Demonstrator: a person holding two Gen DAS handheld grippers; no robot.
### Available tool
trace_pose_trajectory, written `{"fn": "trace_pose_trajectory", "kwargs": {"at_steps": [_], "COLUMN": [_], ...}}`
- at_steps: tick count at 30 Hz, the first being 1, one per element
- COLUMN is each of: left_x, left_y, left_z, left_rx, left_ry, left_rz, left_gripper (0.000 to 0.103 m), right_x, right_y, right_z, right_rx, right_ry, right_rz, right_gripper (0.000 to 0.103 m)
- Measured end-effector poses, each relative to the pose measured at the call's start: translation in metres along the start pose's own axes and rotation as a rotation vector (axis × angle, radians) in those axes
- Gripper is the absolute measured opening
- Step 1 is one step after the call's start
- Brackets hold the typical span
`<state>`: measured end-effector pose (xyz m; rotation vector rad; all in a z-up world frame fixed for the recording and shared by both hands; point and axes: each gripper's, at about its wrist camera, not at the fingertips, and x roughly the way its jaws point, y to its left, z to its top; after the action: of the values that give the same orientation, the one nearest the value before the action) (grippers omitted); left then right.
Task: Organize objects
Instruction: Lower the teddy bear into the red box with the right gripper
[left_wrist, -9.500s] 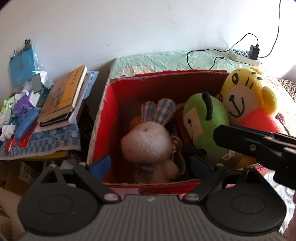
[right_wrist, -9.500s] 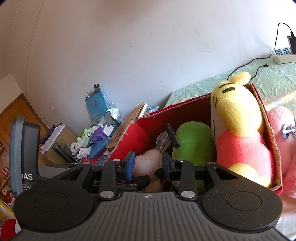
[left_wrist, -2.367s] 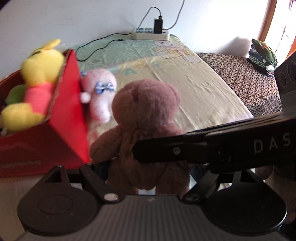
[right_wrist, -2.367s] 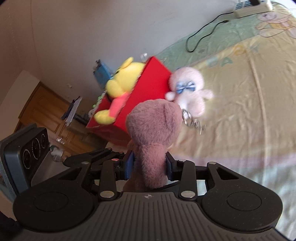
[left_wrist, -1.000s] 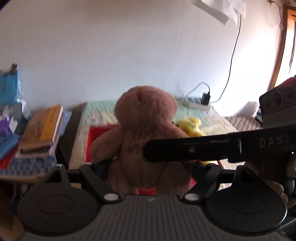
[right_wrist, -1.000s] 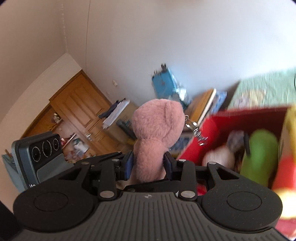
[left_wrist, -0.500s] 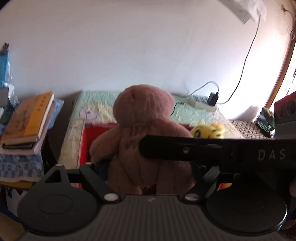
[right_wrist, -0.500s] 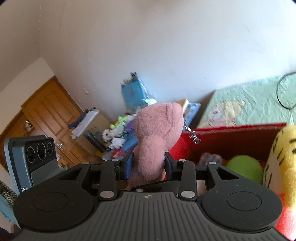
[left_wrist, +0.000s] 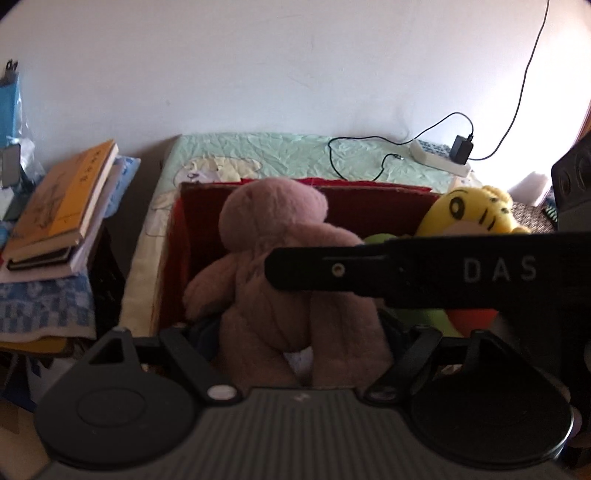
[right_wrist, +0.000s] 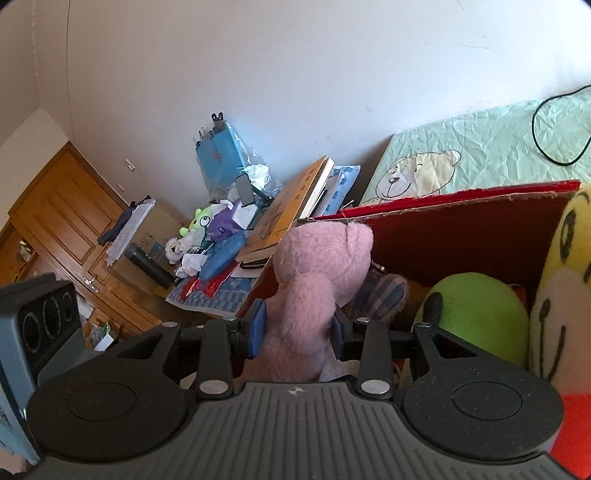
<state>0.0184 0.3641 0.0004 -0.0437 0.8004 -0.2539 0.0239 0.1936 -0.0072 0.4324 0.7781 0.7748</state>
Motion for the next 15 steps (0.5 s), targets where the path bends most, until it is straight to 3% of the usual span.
{"fn": "trace_pose_trajectory", "kwargs": {"at_steps": [7, 10, 15], "left_x": [0.007, 0.009, 0.002], "left_y": [-0.008, -0.011, -0.01], "left_z": [0.001, 0.001, -0.002], "left_rx": [0.045, 0.064, 0.071], "left_ry": [0.016, 0.026, 0.023], "left_rz": [0.046, 0.07, 0.098], "left_gripper": [0.086, 0.089, 0.089], "right_x": [-0.001, -0.005, -0.013], "right_y": [-0.005, -0.001, -0.008], "right_z": [0.001, 0.0, -0.003], "right_rx": [0.014, -0.011, 0.014], "right_ry": [-0.004, -0.008, -0.017], "right_rz": [-0.02, -0.056, -0.052], "right_gripper": [0.042, 0.049, 0.048]}}
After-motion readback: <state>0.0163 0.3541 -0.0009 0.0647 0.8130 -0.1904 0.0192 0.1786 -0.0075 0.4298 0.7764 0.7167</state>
